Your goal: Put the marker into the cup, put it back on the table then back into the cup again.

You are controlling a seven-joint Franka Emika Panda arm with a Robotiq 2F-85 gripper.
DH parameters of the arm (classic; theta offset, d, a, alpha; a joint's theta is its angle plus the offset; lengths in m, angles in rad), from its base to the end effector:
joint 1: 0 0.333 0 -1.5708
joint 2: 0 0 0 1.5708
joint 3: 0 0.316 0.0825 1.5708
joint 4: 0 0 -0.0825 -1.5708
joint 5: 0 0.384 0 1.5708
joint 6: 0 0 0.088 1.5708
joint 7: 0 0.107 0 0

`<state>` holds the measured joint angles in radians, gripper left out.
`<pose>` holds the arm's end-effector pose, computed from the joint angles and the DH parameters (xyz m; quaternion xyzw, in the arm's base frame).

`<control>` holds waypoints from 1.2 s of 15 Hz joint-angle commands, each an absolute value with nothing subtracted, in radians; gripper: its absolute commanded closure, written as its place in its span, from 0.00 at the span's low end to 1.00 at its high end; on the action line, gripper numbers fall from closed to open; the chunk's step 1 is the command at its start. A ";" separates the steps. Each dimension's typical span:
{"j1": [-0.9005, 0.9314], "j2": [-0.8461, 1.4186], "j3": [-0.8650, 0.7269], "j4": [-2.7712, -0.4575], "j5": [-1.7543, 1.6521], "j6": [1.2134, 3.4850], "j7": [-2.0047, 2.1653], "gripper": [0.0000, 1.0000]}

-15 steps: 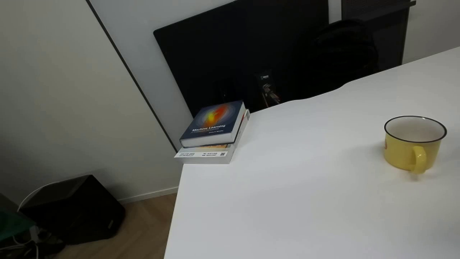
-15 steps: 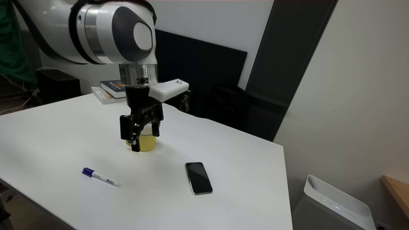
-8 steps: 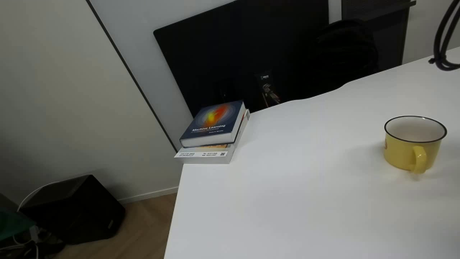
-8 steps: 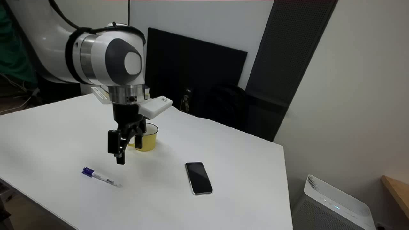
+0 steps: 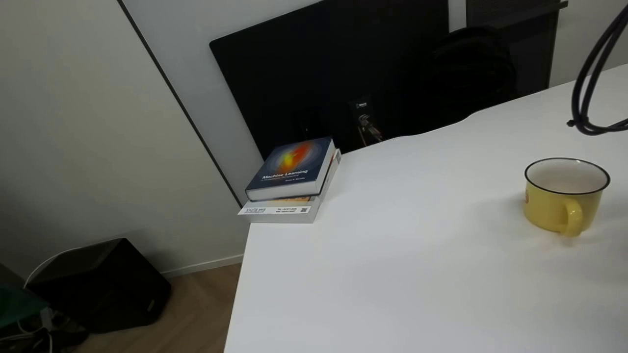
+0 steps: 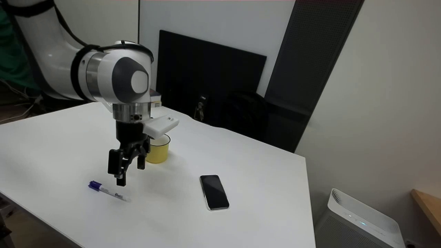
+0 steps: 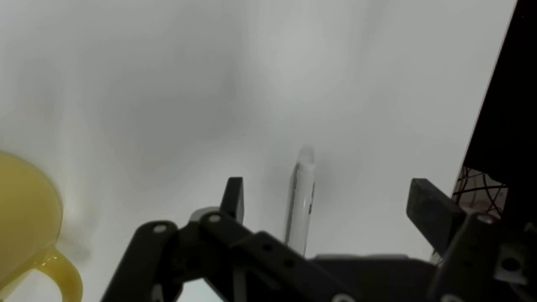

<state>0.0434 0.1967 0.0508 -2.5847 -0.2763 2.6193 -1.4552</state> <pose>0.4215 0.0472 0.1766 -0.6187 -0.7797 0.0957 0.0081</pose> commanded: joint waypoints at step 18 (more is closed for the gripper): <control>0.043 0.252 0.044 -2.585 -0.348 2.728 -1.352 0.00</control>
<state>0.0418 0.2223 0.0527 -2.5861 -0.3074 2.6532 -1.4232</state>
